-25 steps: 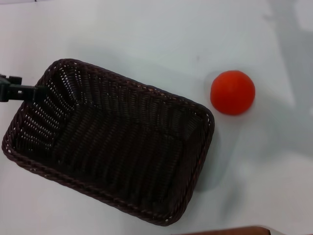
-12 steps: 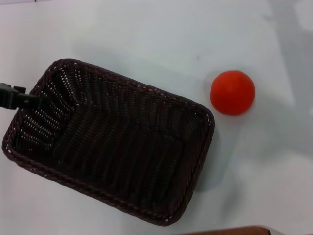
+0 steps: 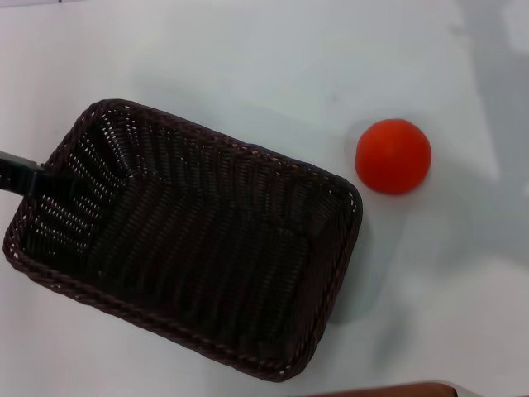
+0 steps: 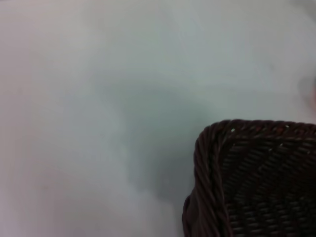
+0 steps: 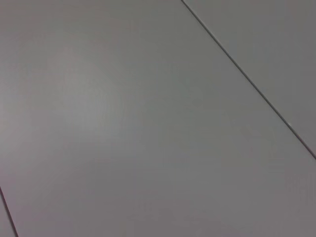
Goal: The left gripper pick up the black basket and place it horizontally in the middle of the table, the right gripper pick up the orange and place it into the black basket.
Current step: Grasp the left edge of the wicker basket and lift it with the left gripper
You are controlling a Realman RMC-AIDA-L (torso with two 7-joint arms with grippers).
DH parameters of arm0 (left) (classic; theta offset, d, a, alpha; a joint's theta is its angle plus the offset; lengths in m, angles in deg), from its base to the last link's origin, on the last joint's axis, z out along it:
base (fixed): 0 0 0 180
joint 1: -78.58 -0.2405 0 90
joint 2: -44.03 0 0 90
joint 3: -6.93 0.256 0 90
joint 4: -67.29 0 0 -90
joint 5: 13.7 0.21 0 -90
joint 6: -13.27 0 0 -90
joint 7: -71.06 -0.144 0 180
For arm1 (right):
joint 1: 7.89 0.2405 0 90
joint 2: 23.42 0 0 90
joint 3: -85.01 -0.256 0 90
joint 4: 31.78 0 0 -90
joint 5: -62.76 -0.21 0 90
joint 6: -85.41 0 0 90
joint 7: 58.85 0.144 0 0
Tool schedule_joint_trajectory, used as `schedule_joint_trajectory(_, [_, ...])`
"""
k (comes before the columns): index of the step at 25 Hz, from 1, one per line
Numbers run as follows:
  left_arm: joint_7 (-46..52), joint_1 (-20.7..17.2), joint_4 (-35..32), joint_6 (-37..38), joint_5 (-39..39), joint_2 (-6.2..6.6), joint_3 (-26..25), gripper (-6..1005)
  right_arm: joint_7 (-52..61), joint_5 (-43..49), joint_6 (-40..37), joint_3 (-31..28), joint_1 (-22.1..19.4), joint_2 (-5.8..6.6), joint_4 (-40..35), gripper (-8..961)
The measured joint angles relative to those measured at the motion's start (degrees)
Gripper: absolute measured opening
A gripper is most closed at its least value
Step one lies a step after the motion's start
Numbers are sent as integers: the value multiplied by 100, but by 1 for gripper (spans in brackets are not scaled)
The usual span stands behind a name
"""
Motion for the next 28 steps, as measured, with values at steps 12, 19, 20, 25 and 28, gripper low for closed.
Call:
schedule_joint_trajectory(12, [23, 6, 39, 11, 49, 11, 30, 358, 0, 0, 46, -35, -7, 9, 7, 885])
schedule_joint_trajectory(19, [12, -42, -8, 56, -77, 4, -83, 175, 71, 0, 46, -92, -13, 9, 7, 885])
schedule_joint_trajectory(20, [12, -47, -11, 72, -152, 5, -142, 175, 76, 0, 46, -98, -17, 9, 7, 885])
schedule_joint_trajectory(25, [55, -40, -20, 339, -838, 19, -806, 176, 87, 0, 49, -157, -34, 9, 7, 885])
schedule_joint_trajectory(28, [189, -6, -23, 513, -1126, 20, -1093, 177, 112, 0, 53, -159, -47, 15, -7, 885])
